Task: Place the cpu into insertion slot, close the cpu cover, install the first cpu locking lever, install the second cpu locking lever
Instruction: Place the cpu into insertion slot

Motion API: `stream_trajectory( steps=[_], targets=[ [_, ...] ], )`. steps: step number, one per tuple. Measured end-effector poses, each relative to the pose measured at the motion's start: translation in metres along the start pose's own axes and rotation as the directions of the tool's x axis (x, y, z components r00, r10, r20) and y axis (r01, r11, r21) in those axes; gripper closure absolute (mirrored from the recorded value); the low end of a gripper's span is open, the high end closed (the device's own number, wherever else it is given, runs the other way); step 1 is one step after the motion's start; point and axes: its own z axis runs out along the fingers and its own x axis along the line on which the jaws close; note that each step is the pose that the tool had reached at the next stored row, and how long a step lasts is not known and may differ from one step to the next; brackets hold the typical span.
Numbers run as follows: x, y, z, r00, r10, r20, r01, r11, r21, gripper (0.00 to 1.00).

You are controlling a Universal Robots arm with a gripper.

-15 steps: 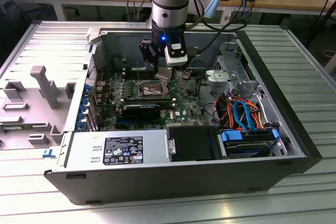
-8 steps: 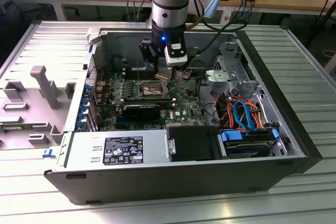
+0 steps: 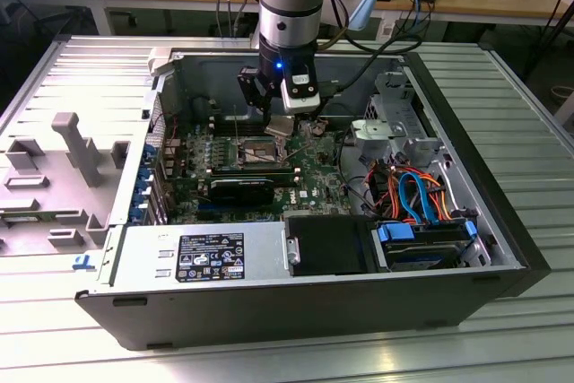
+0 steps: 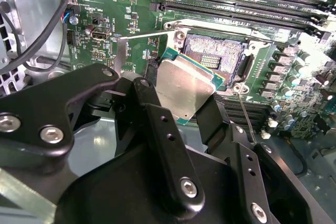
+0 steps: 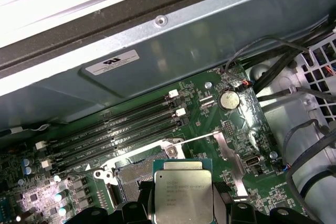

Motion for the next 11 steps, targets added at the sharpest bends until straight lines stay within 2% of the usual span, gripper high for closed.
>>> stream_trajectory(
  steps=[11],
  targets=[
    [0.0,0.0,0.0002,1.0,0.005,0.0005,-0.005,1.0,-0.0001,0.46]
  ],
)
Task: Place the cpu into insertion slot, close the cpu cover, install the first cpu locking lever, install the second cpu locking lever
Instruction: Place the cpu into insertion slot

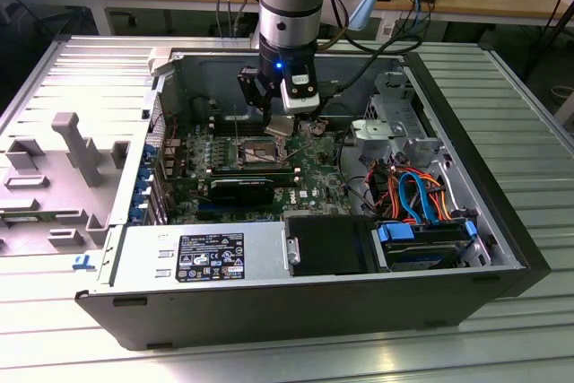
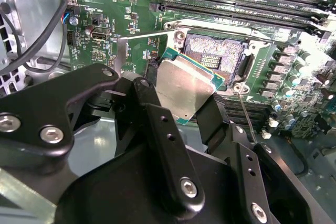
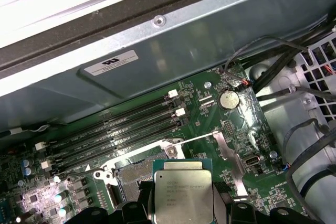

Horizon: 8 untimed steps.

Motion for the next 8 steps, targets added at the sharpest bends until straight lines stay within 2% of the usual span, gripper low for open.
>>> stream_trajectory(
  steps=[8],
  targets=[
    [0.0,0.0,0.0002,1.0,0.004,0.0003,-0.004,1.0,-0.0001,0.46]
  ],
)
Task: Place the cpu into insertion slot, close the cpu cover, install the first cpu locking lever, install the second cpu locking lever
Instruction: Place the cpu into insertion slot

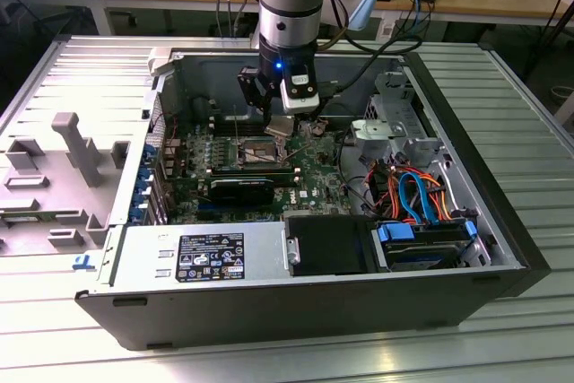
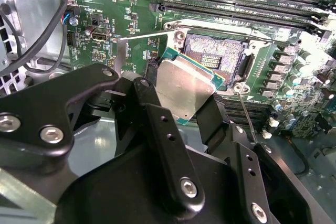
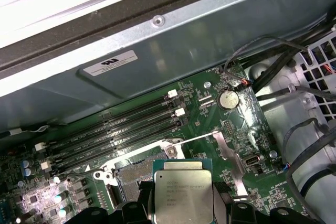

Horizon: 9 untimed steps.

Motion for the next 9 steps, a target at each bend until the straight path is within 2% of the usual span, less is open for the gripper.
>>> stream_trajectory(
  steps=[9],
  targets=[
    [0.0,0.0,0.0002,1.0,0.004,0.0003,-0.004,1.0,-0.0001,0.46]
  ],
)
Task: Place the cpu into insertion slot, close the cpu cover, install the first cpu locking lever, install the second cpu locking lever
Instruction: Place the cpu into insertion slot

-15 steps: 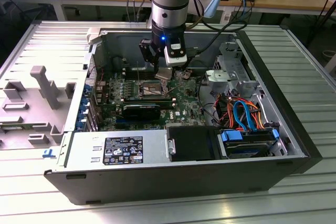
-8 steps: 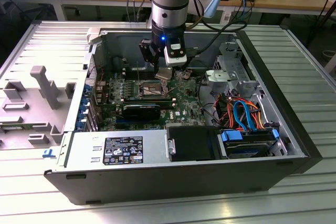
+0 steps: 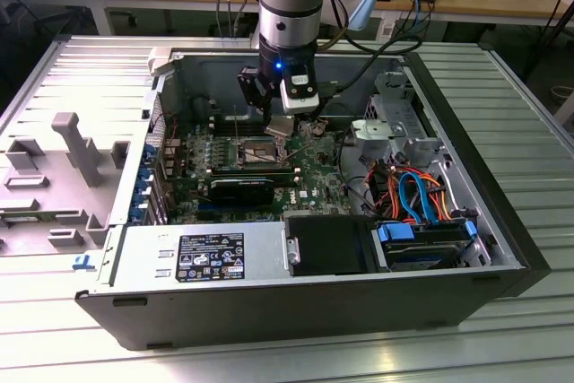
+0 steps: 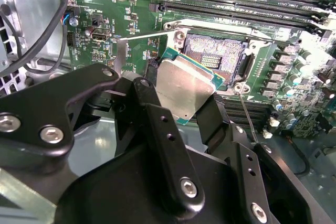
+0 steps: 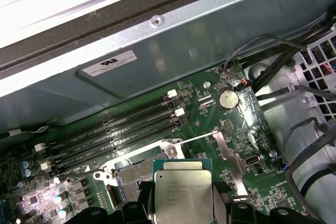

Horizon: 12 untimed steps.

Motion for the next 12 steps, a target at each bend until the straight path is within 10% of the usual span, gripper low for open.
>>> stream_trajectory(
  steps=[12],
  targets=[
    [0.0,0.0,0.0003,1.0,0.007,0.0006,-0.007,1.0,-0.0001,0.46]
  ],
)
